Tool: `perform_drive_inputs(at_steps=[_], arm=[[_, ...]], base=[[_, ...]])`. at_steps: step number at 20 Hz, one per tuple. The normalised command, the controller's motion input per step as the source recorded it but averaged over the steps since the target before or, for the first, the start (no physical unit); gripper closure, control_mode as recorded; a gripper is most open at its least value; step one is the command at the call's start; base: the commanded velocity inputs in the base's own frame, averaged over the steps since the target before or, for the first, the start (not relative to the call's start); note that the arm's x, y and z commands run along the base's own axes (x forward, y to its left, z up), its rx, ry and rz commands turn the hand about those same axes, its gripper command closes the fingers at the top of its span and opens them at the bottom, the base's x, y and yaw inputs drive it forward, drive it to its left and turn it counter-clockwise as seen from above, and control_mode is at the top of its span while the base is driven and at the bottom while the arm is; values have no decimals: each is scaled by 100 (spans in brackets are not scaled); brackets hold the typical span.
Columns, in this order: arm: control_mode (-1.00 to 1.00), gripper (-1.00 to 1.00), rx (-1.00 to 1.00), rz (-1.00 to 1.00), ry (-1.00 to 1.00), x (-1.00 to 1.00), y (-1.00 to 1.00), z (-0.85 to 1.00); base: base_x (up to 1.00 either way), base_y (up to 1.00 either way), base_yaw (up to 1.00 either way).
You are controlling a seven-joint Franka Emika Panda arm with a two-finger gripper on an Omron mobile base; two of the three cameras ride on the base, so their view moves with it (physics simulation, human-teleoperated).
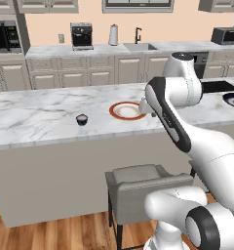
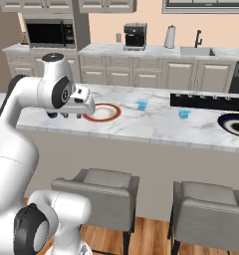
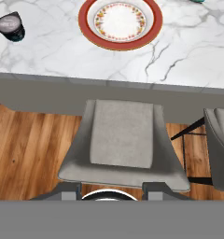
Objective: Place two yogurt containers on each plate.
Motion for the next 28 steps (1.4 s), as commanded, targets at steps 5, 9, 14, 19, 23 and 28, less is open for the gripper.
perform_drive_inputs(at_steps=[5,9,14,19,23,28], arm=[[100,-100,0,0,0,0,0,0],[100,-100,0,0,0,0,0,0],[100,-100,0,0,0,0,0,0],[100,-100,0,0,0,0,0,0],[100,-100,0,0,0,0,0,0],[100,-100,0,0,0,0,0,0]], base=[[0,0,0],[0,0,0],[5,0,0],[56,0,0],[66,0,0],[68,0,0]])
